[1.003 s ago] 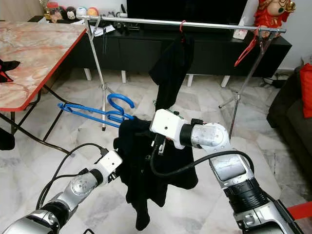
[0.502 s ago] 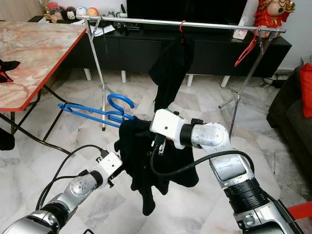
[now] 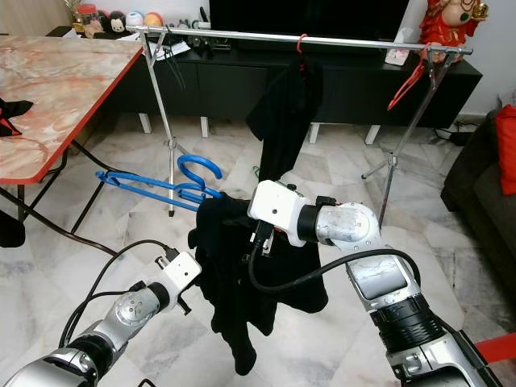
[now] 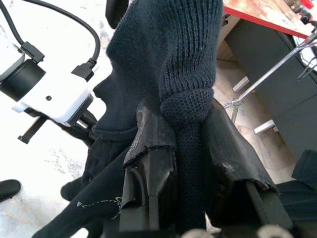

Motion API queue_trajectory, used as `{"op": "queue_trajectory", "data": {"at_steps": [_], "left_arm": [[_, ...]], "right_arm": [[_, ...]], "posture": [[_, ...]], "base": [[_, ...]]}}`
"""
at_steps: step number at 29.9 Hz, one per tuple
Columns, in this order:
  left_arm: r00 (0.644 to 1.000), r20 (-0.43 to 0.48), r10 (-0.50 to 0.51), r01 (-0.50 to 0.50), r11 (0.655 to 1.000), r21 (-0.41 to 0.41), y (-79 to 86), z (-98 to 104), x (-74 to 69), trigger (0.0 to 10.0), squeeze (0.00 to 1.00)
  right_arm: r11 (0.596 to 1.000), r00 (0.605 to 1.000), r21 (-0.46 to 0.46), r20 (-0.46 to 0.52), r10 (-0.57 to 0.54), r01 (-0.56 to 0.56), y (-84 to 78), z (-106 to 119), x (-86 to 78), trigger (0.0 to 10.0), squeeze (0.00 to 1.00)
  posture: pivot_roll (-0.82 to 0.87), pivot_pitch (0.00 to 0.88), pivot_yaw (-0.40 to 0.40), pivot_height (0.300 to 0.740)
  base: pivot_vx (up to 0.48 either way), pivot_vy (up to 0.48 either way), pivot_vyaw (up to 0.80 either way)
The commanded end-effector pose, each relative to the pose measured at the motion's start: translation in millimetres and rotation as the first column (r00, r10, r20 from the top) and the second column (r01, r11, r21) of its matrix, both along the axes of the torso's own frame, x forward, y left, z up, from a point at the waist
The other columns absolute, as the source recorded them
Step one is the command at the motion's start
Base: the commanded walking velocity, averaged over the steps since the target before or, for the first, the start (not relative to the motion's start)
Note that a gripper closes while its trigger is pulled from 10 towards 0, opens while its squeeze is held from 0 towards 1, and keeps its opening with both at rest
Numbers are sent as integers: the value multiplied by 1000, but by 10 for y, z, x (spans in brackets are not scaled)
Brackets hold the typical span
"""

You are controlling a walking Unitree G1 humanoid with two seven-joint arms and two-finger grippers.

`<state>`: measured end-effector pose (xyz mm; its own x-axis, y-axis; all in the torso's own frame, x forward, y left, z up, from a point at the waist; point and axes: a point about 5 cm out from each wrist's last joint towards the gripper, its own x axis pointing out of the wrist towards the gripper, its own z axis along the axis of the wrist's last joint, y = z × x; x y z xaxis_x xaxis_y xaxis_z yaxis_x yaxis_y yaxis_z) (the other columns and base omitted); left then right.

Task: Hang hanger

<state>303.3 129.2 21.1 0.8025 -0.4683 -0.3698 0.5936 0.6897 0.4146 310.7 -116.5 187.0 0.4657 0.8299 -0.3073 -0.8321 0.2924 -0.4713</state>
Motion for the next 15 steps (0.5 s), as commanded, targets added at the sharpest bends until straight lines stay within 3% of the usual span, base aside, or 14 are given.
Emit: {"op": "queue_trajectory", "data": {"at_steps": [1, 8, 13, 15], "left_arm": [[1000, -18, 20, -20, 1000, 6, 55, -20, -5, 0, 0], [990, -37, 137, -136, 991, 5, 223, -52, -3, 0, 0], [938, -87, 335, -336, 942, -1, 473, -124, -34, 0, 0], [931, -91, 354, -356, 935, -7, 498, -125, -34, 0, 0]], "right_arm": [[1000, 999, 26, 41, 16, -17, 34, 108, -22, 0, 0], [1000, 999, 15, 24, -25, 24, -39, 20, 10, 0, 0], [998, 997, 10, -37, -68, 68, -205, -165, -4, 0, 0], [998, 997, 14, -45, -68, 69, -216, -181, -12, 0, 0]], "posture": [[-114, 63, -48, 740], [-108, 75, -49, 740], [-109, 79, -48, 740], [-108, 84, -47, 740]], "base": [[0, 0, 0], [0, 0, 0], [0, 0, 0], [0, 0, 0]]}}
